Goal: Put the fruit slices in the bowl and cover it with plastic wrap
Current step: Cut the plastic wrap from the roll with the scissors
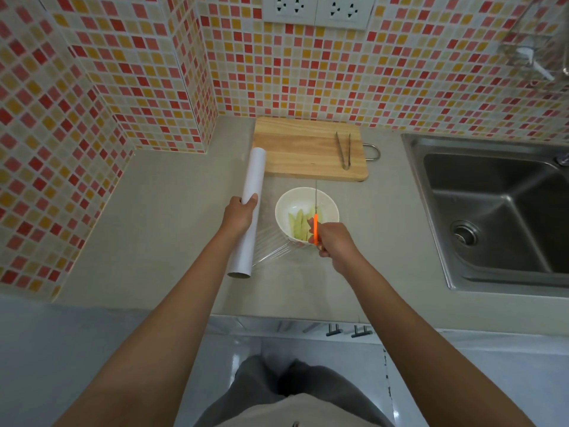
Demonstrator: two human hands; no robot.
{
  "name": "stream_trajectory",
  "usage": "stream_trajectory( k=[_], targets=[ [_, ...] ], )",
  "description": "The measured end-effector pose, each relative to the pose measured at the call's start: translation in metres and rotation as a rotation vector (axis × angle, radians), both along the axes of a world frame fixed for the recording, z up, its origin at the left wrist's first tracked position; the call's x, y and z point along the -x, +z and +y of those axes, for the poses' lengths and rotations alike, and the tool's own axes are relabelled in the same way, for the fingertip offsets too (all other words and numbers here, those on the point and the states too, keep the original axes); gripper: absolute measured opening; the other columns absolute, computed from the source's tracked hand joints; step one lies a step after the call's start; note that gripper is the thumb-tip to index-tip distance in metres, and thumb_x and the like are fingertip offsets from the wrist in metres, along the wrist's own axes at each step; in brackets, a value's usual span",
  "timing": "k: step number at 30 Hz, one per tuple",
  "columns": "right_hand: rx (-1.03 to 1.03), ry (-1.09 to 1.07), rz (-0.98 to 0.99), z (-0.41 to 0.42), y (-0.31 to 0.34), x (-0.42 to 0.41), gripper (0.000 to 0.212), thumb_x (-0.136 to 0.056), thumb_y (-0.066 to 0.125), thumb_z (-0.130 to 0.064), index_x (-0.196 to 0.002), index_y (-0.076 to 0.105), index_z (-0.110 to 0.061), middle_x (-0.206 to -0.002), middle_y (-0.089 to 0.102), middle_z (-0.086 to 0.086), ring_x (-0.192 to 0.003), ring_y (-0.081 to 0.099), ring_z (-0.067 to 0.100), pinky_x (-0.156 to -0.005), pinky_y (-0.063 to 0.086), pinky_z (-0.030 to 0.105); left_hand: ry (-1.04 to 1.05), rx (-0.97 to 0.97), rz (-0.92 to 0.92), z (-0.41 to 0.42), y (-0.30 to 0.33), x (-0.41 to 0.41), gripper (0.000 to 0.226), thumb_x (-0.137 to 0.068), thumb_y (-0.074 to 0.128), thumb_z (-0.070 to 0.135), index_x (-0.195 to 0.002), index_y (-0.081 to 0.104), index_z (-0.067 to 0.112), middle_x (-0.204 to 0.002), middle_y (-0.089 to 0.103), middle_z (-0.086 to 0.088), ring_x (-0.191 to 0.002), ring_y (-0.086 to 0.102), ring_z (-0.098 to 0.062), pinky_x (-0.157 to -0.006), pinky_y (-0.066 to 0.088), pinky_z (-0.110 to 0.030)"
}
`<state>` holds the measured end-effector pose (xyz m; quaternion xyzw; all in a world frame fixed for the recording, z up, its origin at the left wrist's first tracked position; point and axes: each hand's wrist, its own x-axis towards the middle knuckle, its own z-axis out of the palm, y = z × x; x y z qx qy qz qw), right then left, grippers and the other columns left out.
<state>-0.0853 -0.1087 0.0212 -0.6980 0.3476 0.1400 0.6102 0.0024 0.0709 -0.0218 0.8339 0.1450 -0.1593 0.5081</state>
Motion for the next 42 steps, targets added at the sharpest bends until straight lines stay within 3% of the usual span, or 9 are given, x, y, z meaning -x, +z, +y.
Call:
stream_trajectory(
  k=[3,6,9,12,19,24,32,37,42],
  targets=[
    [-0.009,0.023,0.018,0.005,0.002,0.004,0.022,-0.091,0.059,-0.029,-0.084,0.063,-0.009,-0.077,0.054,0.013,-0.049,0.039,0.013,-0.049,0.024,0.025,0.003,0.012,0.007,0.0,0.0,0.0,0.056,-0.096,0.044,0.045,-0.128,0.043,-0.001,-0.128,0.052,-0.017,-0.114,0.052,-0.033,-0.083,0.039,-0.033],
    [-0.056,0.045,-0.012,0.011,0.004,0.01,0.019,-0.093,0.056,-0.028,-0.085,0.064,-0.012,-0.068,0.054,0.007,-0.038,0.044,0.006,-0.047,0.023,0.022,0.003,0.015,0.002,0.001,0.001,-0.001,0.056,-0.096,0.044,0.045,-0.128,0.043,-0.001,-0.129,0.052,-0.017,-0.114,0.052,-0.033,-0.083,0.039,-0.034],
    [-0.083,0.097,-0.01,0.018,0.008,0.021,0.017,-0.092,0.055,-0.027,-0.087,0.062,-0.013,-0.065,0.056,0.004,-0.046,0.041,0.009,-0.045,0.027,0.021,0.003,0.015,-0.005,0.001,0.002,-0.002,0.056,-0.096,0.044,0.046,-0.128,0.044,-0.001,-0.128,0.052,-0.016,-0.11,0.053,-0.031,-0.081,0.038,-0.032],
    [-0.129,0.177,0.018,0.026,0.009,0.037,0.025,-0.091,0.056,-0.032,-0.077,0.058,-0.012,-0.064,0.057,0.004,-0.045,0.038,0.01,-0.041,0.027,0.02,-0.002,0.02,0.002,0.0,0.003,-0.003,0.057,-0.095,0.043,0.047,-0.129,0.043,0.001,-0.127,0.052,-0.015,-0.099,0.05,-0.025,-0.079,0.038,-0.033],
    [-0.171,0.332,0.187,0.038,0.004,0.08,0.049,-0.085,0.055,-0.058,-0.076,0.061,-0.01,-0.059,0.062,0.002,-0.04,0.043,0.009,-0.045,0.033,0.02,0.014,0.048,-0.002,0.002,0.001,-0.003,0.055,-0.094,0.045,0.047,-0.125,0.044,0.002,-0.122,0.053,-0.011,-0.096,0.05,-0.023,-0.078,0.038,-0.032],
    [-0.181,0.381,0.259,0.043,0.006,0.099,0.052,-0.085,0.052,-0.06,-0.07,0.061,-0.011,-0.054,0.062,0.0,-0.039,0.044,0.009,-0.044,0.033,0.017,0.012,0.057,0.018,0.0,-0.001,-0.005,0.055,-0.095,0.044,0.048,-0.127,0.043,0.003,-0.12,0.052,-0.01,-0.099,0.053,-0.025,-0.082,0.045,-0.037],
    [-0.146,0.471,0.35,0.042,0.011,0.108,0.057,-0.085,0.045,-0.066,-0.077,0.061,-0.012,-0.069,0.065,0.004,-0.053,0.05,0.014,-0.049,0.039,0.021,0.004,0.041,0.015,0.0,-0.002,-0.008,0.055,-0.095,0.043,0.047,-0.128,0.043,0.004,-0.121,0.052,-0.009,-0.095,0.049,-0.021,-0.077,0.038,-0.032],
    [-0.217,0.482,0.355,0.049,0.005,0.104,0.059,-0.083,0.043,-0.069,-0.08,0.06,-0.012,-0.07,0.064,0.004,-0.057,0.051,0.016,-0.053,0.04,0.024,0.0,0.039,0.023,-0.002,-0.001,-0.008,0.057,-0.095,0.042,0.048,-0.131,0.041,0.004,-0.127,0.051,-0.011,-0.097,0.049,-0.022,-0.079,0.038,-0.033],
    [-0.319,0.366,0.274,0.066,-0.005,0.094,0.06,-0.086,0.044,-0.066,-0.084,0.054,-0.007,-0.065,0.058,0.006,-0.048,0.046,0.015,-0.048,0.031,0.023,-0.001,0.041,0.021,-0.002,0.0,-0.006,0.057,-0.095,0.042,0.048,-0.131,0.04,0.004,-0.128,0.05,-0.01,-0.097,0.048,-0.021,-0.079,0.038,-0.032]
  ],
)
